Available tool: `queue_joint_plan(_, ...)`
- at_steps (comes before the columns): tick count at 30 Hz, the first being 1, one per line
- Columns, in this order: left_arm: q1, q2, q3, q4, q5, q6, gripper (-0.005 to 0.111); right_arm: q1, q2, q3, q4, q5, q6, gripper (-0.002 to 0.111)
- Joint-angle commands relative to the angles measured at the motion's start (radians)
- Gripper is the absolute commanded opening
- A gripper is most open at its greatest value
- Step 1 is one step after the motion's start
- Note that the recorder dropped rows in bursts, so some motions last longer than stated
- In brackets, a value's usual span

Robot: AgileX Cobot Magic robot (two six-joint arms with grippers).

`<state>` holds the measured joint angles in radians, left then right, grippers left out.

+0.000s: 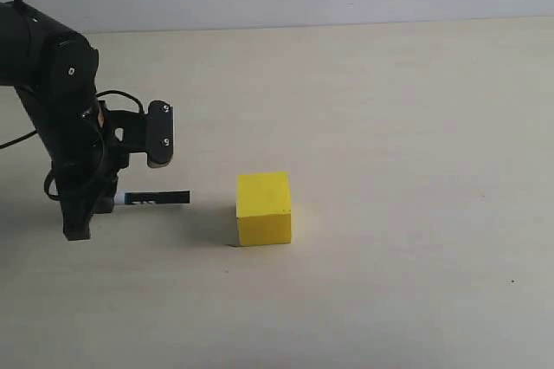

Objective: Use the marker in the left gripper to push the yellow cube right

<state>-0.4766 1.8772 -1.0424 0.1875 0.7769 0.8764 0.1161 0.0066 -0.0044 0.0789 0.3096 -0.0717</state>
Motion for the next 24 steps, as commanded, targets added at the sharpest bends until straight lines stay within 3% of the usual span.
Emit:
queue_joint_plan(1, 0.014, -0.009, 0.004, 0.001, 0.019, -0.013, 0.0, 0.002, -0.007, 0.004, -0.003, -0.004, -0.004, 0.0)
queue_joint_plan(10, 0.004, -0.008, 0.004, -0.067, 0.015, -0.003, 0.0, 0.002, -0.007, 0.004, -0.003, -0.004, -0.004, 0.0)
queue_joint_plan(19, -0.2, 0.003, -0.044, -0.144, -0.046, 0.061, 0.0, 0.002, -0.007, 0.004, -0.003, -0.004, -0.004, 0.0)
queue_joint_plan(24, -0.218, 0.006, -0.077, -0.172, -0.013, 0.032, 0.0, 0.002, -0.007, 0.004, -0.003, -0.004, -0.004, 0.0)
